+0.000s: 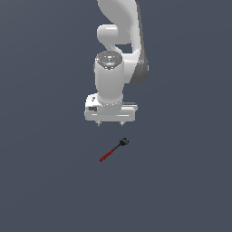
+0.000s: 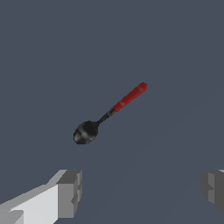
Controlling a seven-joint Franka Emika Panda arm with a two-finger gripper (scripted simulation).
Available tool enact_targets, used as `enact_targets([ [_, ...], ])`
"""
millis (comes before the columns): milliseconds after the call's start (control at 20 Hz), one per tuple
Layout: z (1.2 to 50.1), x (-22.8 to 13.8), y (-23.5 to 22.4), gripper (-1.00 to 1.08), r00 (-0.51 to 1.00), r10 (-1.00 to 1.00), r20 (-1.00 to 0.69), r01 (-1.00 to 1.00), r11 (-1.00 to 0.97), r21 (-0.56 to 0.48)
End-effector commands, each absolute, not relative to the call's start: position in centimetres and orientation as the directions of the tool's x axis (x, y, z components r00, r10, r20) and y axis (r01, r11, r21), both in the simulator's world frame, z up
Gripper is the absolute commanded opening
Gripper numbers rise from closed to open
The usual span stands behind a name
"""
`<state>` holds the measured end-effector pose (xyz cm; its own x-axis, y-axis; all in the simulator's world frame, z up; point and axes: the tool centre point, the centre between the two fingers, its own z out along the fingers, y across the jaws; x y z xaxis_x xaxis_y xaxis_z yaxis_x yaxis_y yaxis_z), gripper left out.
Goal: Pick up the object and move it to a goal position.
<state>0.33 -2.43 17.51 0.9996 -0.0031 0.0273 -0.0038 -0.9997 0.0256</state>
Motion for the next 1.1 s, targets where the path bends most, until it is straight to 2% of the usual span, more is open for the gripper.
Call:
enact_targets([
  [0, 17.5, 0.3, -2.4, 1.00, 1.000, -0.003, 0.027, -0.004, -1.000, 0.026],
  [550, 17.4, -0.3, 0.2, 1.00, 0.999, 0.045, 0.007, 0.045, -0.999, 0.000],
  [1050, 16.3, 0.5, 0.1, 1.00, 0.999, -0.044, 0.005, -0.044, -0.999, -0.004],
])
